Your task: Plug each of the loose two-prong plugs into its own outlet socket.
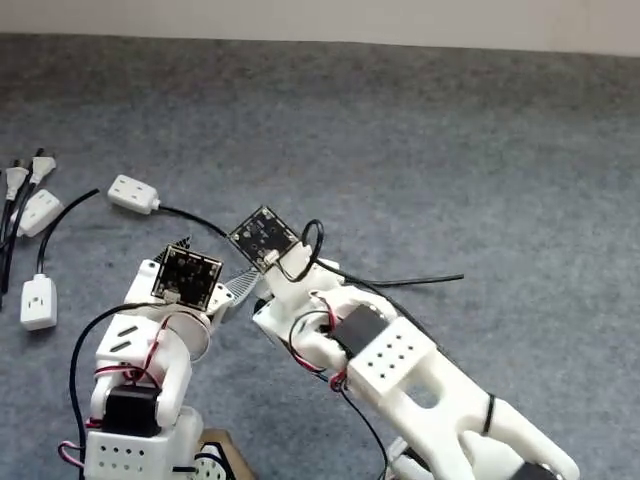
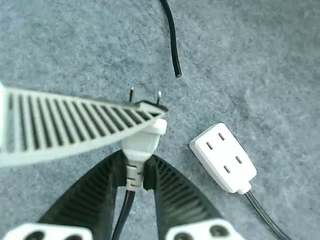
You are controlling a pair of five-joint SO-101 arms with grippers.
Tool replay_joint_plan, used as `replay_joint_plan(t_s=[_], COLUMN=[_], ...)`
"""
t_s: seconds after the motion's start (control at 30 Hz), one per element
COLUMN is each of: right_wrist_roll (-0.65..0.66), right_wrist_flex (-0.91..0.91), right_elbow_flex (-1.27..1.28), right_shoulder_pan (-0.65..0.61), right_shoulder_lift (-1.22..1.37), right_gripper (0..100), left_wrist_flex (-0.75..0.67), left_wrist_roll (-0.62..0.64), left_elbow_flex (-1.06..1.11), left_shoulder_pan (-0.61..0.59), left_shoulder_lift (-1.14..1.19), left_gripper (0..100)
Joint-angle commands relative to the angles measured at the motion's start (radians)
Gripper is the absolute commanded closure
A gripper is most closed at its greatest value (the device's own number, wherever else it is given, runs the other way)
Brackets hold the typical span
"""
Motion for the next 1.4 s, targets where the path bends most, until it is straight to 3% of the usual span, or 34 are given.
replay_joint_plan(t_s=[0.0, 1.03, 1.27, 1.37], right_wrist_roll=[-0.005, 0.040, 0.071, 0.077], right_wrist_flex=[0.036, 0.186, 0.285, 0.377], right_elbow_flex=[-0.062, -0.260, -0.280, -0.401], right_shoulder_pan=[-0.021, 0.059, 0.140, 0.188], right_shoulder_lift=[-0.107, -0.120, -0.044, 0.082], right_gripper=[99.0, 99.0, 99.0, 99.0], left_wrist_flex=[-0.025, -0.021, -0.075, -0.078], left_wrist_roll=[0.002, -0.009, 0.040, 0.048], left_elbow_flex=[0.005, 0.036, 0.028, 0.027], left_shoulder_pan=[-0.027, 0.022, -0.128, -0.147], left_shoulder_lift=[-0.002, -0.002, -0.002, -0.002], left_gripper=[65, 65, 65, 65])
